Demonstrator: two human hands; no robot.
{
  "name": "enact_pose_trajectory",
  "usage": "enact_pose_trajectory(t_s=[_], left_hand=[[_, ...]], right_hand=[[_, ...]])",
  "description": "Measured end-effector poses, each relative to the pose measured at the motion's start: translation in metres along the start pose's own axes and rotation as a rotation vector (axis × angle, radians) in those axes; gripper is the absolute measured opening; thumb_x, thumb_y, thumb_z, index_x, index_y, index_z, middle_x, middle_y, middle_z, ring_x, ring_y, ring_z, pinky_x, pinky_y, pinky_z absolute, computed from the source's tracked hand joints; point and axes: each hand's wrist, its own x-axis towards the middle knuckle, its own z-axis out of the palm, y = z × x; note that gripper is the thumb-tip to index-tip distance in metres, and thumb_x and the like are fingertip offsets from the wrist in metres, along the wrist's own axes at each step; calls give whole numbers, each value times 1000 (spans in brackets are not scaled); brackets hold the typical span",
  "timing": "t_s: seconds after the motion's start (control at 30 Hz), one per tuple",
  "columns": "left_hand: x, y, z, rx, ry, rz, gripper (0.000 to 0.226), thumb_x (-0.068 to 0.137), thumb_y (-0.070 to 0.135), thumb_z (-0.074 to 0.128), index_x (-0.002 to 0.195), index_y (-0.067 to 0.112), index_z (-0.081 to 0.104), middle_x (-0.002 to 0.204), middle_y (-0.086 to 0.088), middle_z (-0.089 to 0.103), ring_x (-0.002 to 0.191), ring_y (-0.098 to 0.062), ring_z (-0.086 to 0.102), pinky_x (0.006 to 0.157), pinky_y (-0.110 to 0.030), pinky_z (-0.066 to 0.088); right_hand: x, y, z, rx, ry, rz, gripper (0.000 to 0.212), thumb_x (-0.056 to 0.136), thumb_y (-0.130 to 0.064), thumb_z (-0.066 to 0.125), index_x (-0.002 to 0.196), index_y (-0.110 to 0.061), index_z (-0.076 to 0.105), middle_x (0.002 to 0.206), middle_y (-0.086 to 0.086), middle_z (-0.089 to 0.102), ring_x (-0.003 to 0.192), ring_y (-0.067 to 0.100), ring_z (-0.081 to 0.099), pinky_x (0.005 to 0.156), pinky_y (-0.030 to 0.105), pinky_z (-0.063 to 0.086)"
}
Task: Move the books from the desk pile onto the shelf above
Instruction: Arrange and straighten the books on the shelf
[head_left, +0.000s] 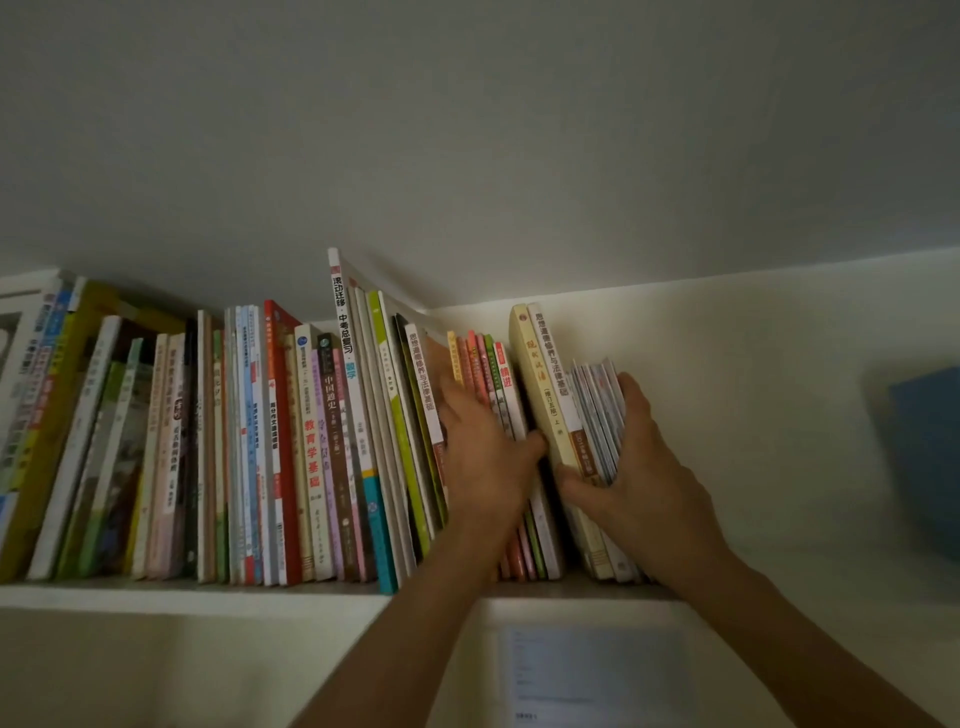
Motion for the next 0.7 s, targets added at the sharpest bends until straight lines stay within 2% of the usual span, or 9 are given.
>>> enact_pose_trajectory(t_s=[0.03, 0.1, 0.37, 0.53, 0.63, 0.7], left_hand=[[-7, -5, 5, 11, 14, -38, 100, 70, 13, 78, 144, 20, 10, 138, -8, 42, 119, -24, 52, 98, -38, 46], [-18, -8, 10, 62, 37, -110, 89, 71, 19, 77, 138, 13, 19, 131, -10, 50, 112, -26, 57, 90, -44, 52], [-27, -3, 11, 127, 73, -153, 68, 78, 19, 72, 128, 13, 26, 128, -10, 51, 108, -25, 58, 85, -38, 54], [-31, 5, 5, 205, 97, -136, 65, 77, 27, 73, 122, 13, 29, 122, -8, 55, 102, -24, 61, 80, -33, 54], [-39, 12, -15, 178, 120, -104, 58, 76, 30, 73, 115, 15, 32, 110, -3, 58, 87, -20, 61, 66, -26, 52], [-46, 17, -36, 125, 135, -60, 50, 77, 29, 72, 106, 20, 32, 97, 7, 55, 73, -11, 57, 54, -17, 47]], right_hand=[[0, 1, 1, 9, 3, 0, 100, 78, -50, 63, 147, -36, -8, 141, -4, 40, 111, 20, 55, 88, 39, 48], [1, 1, 1, 22, 5, -2, 101, 75, -53, 63, 146, -37, -7, 141, -4, 41, 111, 20, 55, 90, 42, 49], [1, 1, 3, 33, 18, -11, 100, 71, -56, 63, 146, -38, -1, 136, -3, 45, 108, 22, 57, 86, 47, 52], [2, 1, 2, 10, 23, 3, 100, 75, -51, 66, 147, -36, -2, 137, -1, 44, 108, 24, 56, 85, 43, 50], [1, 3, 0, 7, 22, 1, 99, 77, -48, 66, 147, -35, -3, 139, -1, 42, 110, 25, 55, 84, 40, 48], [0, 2, -1, 19, 17, -3, 99, 79, -47, 66, 147, -35, -4, 140, -1, 41, 109, 25, 56, 84, 40, 48]])
